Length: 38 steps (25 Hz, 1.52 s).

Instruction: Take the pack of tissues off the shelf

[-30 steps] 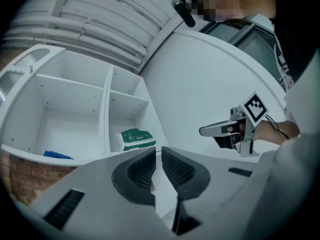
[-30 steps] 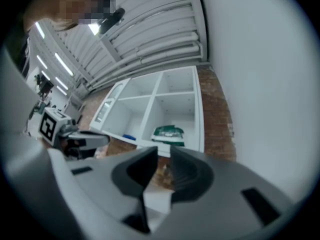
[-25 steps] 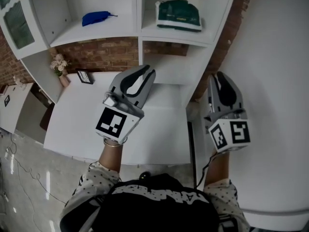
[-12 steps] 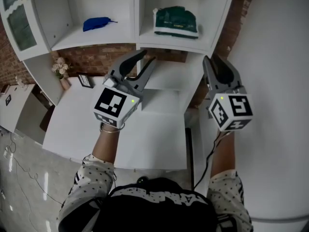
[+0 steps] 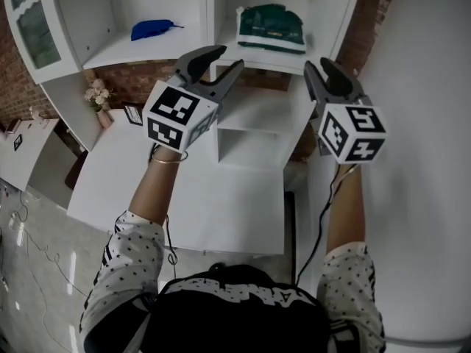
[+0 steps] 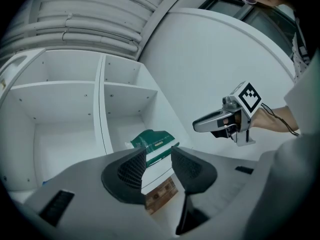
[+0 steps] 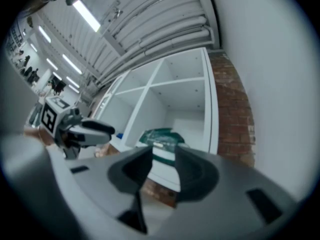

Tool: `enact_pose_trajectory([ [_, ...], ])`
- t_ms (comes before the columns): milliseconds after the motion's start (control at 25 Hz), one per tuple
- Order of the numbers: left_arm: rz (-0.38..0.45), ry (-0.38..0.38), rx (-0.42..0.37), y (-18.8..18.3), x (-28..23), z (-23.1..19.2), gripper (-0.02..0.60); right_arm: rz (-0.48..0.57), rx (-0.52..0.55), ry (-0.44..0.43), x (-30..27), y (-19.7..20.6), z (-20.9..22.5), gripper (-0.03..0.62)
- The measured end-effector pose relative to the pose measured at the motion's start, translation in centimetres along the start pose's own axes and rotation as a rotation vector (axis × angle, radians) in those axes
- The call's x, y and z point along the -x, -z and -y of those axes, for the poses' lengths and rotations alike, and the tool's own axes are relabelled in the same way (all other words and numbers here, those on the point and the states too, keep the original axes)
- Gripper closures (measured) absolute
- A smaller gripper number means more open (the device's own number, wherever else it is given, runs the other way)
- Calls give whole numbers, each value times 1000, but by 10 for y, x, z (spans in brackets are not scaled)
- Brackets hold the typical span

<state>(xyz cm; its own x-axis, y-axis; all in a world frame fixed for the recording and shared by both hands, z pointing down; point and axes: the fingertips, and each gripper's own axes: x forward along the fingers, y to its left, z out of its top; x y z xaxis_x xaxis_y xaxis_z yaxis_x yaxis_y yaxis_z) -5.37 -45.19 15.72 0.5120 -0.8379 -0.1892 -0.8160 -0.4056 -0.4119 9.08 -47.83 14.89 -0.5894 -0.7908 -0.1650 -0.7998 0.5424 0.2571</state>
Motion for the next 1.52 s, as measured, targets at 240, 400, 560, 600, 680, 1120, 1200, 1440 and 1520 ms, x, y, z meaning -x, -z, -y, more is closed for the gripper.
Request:
enact_pose_trajectory([
  [240, -61, -8, 2, 8, -20, -14, 391, -65, -4, -11, -23, 6, 11, 447],
  [400, -81, 3, 47, 14, -34, -20, 383, -98, -16, -12, -36, 10, 16, 439],
  [560, -125, 0, 88, 20, -47, -29, 382, -143, -10, -19, -52, 14, 19, 428],
  [600, -133, 1, 93, 21, -50, -30, 379, -154, -10, -21, -55, 15, 20, 424],
  [680, -145, 0, 101, 23, -53, -34, 370, -172, -12, -18, -61, 17, 22, 421],
  [1120, -201, 21, 158, 33, -74, -40, 348, -264, -33, -17, -84, 30, 27, 398],
  [1200, -213, 24, 153, 35, -77, -39, 348, -275, -37, -16, -86, 31, 29, 398],
  [1440, -240, 14, 153, 33, -86, -39, 348, -292, -58, -18, -93, 34, 32, 398],
  [1520, -254, 8, 147, 33, -89, -39, 348, -296, -44, -9, -96, 34, 32, 398],
])
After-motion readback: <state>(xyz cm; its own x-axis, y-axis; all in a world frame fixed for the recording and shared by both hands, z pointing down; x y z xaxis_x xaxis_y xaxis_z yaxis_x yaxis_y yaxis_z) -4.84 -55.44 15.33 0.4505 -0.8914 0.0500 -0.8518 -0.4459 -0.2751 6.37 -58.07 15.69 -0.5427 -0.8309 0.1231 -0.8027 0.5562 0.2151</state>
